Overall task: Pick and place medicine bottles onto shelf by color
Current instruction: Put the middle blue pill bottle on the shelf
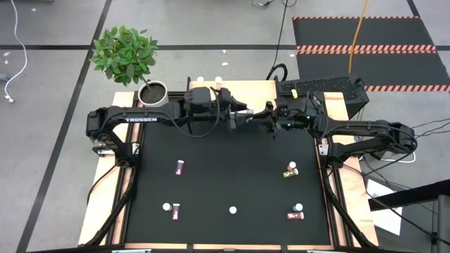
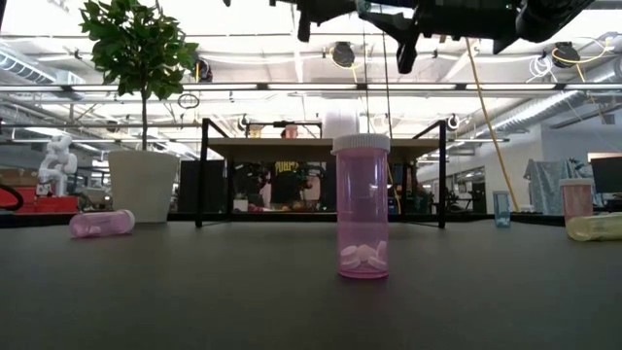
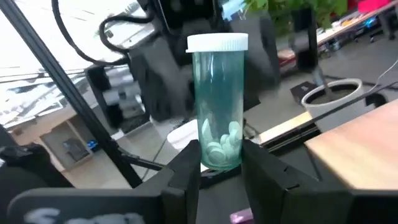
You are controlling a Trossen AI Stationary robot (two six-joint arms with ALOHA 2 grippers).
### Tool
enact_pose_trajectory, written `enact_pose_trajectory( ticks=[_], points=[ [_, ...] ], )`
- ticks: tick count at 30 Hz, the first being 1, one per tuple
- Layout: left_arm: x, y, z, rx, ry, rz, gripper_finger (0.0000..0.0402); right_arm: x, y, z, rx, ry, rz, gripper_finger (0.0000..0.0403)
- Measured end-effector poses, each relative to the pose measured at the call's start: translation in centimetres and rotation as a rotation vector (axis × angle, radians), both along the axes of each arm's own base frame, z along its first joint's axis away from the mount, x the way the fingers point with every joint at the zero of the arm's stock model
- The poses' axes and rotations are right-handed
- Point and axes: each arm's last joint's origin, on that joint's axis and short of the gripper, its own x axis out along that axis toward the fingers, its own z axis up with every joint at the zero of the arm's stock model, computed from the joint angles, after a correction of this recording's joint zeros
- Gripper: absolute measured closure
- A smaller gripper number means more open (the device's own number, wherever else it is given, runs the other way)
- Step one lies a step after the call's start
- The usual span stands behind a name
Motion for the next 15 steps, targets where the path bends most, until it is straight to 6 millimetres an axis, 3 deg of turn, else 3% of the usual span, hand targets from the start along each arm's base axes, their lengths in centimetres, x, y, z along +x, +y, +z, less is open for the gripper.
enact_pose_trajectory(
  ticks=[8, 15],
  points=[
    [-0.2, 0.4, -0.9, -0.023, 0.088, -0.06, 0.0145, 0.1, -0.3, -1.2, -0.096, 0.125, -0.092, 0.031],
    [-0.6, 0.6, -1.1, 0.048, 0.132, -0.062, 0.0131, 0.0, -0.4, -2.0, -0.212, 0.215, -0.153, 0.031]
  ],
)
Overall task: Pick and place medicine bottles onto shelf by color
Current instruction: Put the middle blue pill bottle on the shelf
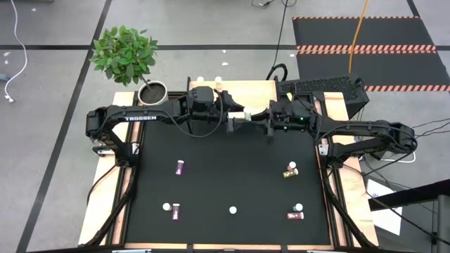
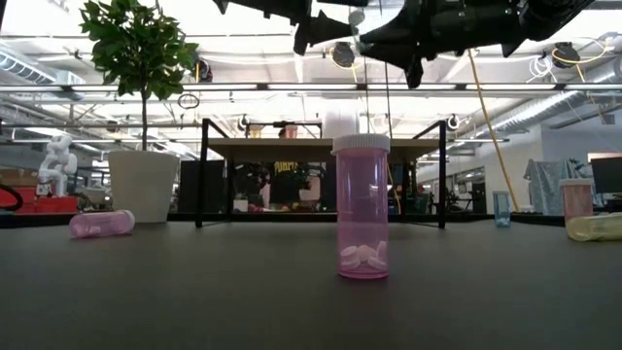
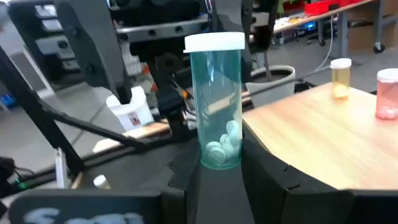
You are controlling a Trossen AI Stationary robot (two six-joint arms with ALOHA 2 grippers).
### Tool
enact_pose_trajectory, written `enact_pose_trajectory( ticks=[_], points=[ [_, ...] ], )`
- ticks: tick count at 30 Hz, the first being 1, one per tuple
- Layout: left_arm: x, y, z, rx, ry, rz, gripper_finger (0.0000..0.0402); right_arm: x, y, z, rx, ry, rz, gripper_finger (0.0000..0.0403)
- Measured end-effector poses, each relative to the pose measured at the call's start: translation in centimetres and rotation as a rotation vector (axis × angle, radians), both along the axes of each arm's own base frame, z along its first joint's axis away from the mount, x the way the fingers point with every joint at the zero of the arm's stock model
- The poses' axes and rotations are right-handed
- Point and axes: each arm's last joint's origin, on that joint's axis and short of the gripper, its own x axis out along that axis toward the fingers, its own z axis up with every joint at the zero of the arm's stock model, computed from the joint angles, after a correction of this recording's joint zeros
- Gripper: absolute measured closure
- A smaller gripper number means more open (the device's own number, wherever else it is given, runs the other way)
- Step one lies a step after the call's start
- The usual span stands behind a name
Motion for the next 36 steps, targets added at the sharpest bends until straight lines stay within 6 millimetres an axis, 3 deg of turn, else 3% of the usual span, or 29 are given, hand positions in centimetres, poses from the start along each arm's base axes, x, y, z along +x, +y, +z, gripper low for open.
enact_pose_trajectory(
  ticks=[17, 23, 30, 36],
  points=[
    [-0.5, 1.8, 0.2, -0.061, -0.015, 0.055, 0.0131, -0.2, -0.4, -1.1, -0.259, 0.151, -0.105, 0.031],
    [0.6, 2.1, -1.2, -0.058, 0.017, 0.084, 0.0131, -0.2, -0.4, -1.0, -0.324, 0.157, -0.11, 0.031],
    [0.9, 2.2, -1.6, -0.02, 0.017, 0.108, 0.0131, -0.2, -0.4, -0.9, -0.336, 0.153, -0.108, 0.031],
    [0.9, 2.2, -1.4, 0.04, 0.007, 0.088, 0.0165, -0.2, -0.4, -0.9, -0.334, 0.152, -0.109, 0.031]
  ],
)
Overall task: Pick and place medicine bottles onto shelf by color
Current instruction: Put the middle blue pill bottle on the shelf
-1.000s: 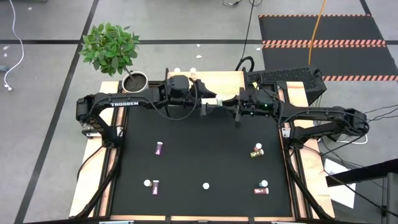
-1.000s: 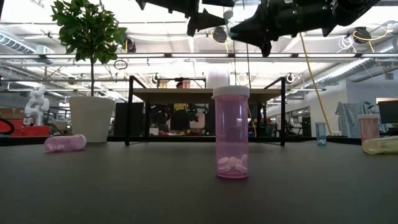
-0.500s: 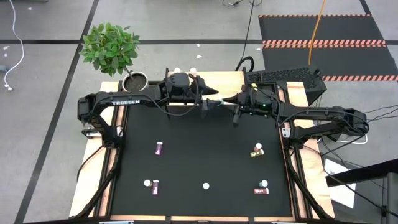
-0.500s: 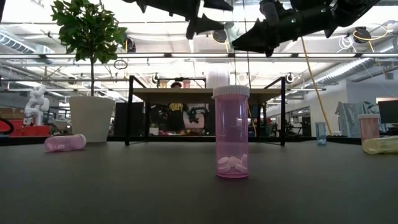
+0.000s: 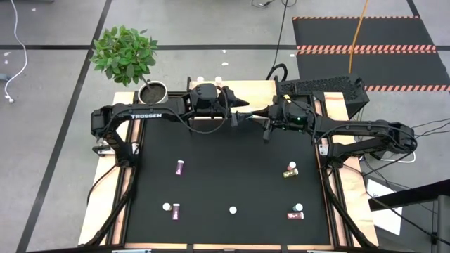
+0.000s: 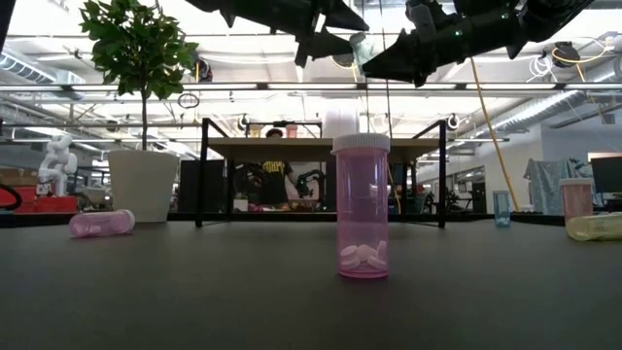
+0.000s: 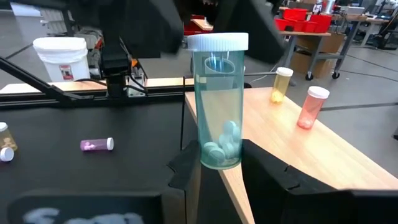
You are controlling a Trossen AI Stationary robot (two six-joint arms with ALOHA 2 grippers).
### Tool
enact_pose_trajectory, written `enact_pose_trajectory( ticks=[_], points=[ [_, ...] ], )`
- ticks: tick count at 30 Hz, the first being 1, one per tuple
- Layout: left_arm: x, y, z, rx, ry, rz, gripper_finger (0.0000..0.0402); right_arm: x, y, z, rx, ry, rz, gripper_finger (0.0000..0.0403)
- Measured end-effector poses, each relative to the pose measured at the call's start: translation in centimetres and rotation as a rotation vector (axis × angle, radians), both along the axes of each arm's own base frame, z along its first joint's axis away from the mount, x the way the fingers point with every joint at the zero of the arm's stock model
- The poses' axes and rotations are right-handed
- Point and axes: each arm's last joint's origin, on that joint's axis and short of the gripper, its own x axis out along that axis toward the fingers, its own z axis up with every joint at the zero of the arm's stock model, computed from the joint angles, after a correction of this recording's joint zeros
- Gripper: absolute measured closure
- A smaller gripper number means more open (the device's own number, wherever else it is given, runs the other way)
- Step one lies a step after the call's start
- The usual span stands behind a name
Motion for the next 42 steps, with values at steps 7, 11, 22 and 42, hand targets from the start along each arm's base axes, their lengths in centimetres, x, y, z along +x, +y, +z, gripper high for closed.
enact_pose_trajectory(
  ticks=[7, 11, 22, 42],
  points=[
    [0.0, 0.1, 0.0, 0.015, 0.003, -0.013, 0.0227, 0.0, 0.0, 0.0, 0.004, -0.001, -0.001, 0.031],
    [0.0, 0.1, 0.0, 0.015, 0.001, -0.016, 0.0255, 0.0, 0.0, 0.0, 0.004, -0.001, 0.0, 0.031],
    [0.0, 0.1, 0.0, 0.019, 0.002, -0.018, 0.0279, 0.0, 0.0, 0.0, 0.055, -0.016, -0.009, 0.0276],
    [-2.7, 7.2, 0.3, 0.026, -0.023, 0.112, 0.0273, -2.5, 0.2, 0.9, 0.169, -0.006, -0.245, 0.0175]
  ],
)
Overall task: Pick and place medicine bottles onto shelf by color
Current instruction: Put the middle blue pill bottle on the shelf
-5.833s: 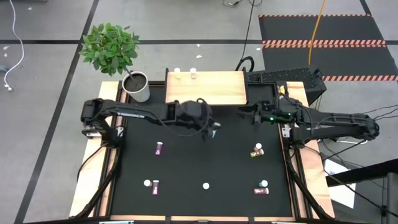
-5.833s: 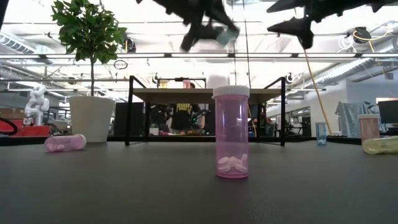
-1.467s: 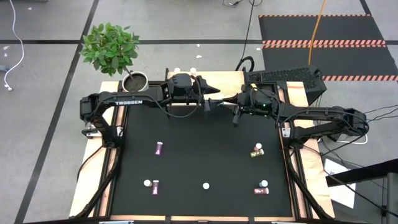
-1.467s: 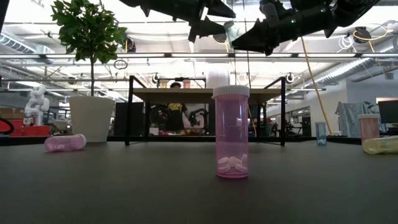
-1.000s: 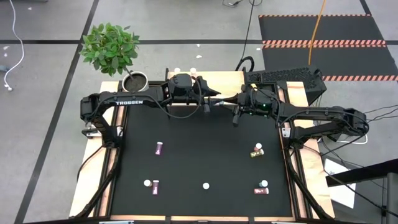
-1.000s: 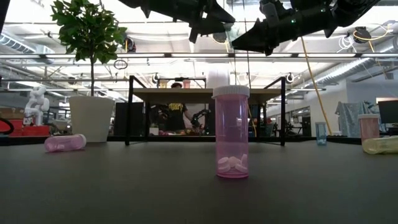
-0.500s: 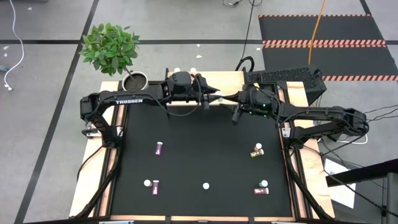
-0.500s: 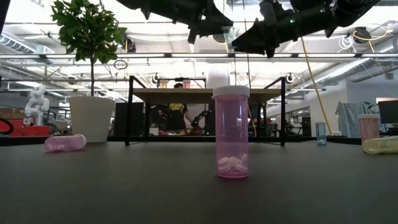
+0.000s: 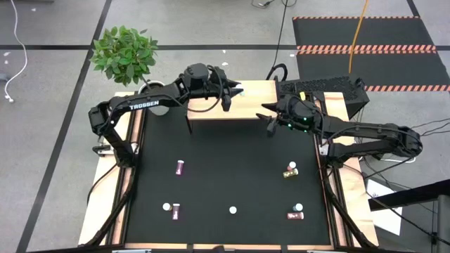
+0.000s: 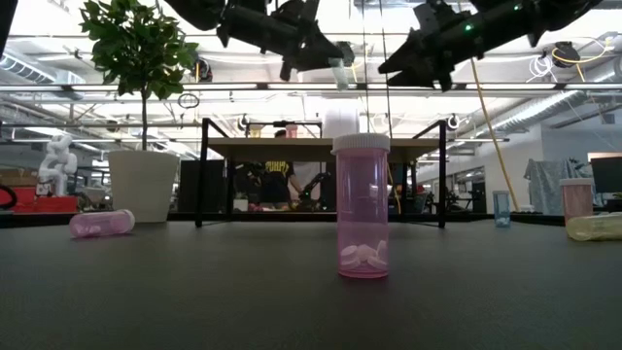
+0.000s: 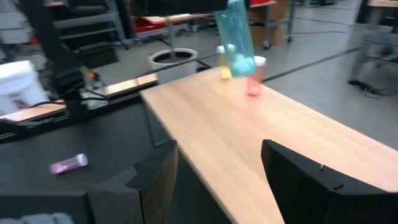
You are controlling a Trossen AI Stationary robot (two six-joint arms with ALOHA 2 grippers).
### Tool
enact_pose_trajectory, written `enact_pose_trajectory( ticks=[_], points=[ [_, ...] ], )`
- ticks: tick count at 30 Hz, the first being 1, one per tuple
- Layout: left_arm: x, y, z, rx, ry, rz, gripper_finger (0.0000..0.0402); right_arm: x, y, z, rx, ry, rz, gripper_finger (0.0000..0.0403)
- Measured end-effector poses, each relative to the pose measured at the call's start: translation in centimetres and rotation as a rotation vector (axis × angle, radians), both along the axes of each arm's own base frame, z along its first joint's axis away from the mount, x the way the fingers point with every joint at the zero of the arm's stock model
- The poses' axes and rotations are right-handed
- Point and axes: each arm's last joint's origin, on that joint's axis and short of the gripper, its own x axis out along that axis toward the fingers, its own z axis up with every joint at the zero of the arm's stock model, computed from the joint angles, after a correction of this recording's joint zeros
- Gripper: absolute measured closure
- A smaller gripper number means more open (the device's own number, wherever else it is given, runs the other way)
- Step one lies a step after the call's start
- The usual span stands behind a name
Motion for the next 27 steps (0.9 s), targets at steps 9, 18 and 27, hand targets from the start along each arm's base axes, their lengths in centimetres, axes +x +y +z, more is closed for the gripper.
enact_pose_trajectory(
  ticks=[9, 18, 27],
  points=[
    [1.2, 4.0, 1.1, 0.057, 0.076, 0.004, 0.0271, -1.8, 0.3, 1.0, -0.017, -0.008, -0.062, 0.0176],
    [3.4, 8.9, -1.4, 0.033, 0.206, 0.031, 0.0271, -2.3, 0.4, 0.6, 0.03, 0.028, -0.12, 0.0176],
    [2.5, 9.4, -2.7, 0.066, 0.336, 0.002, 0.027, -2.4, 0.4, 0.3, 0.038, 0.06, -0.123, 0.0176]
  ],
)
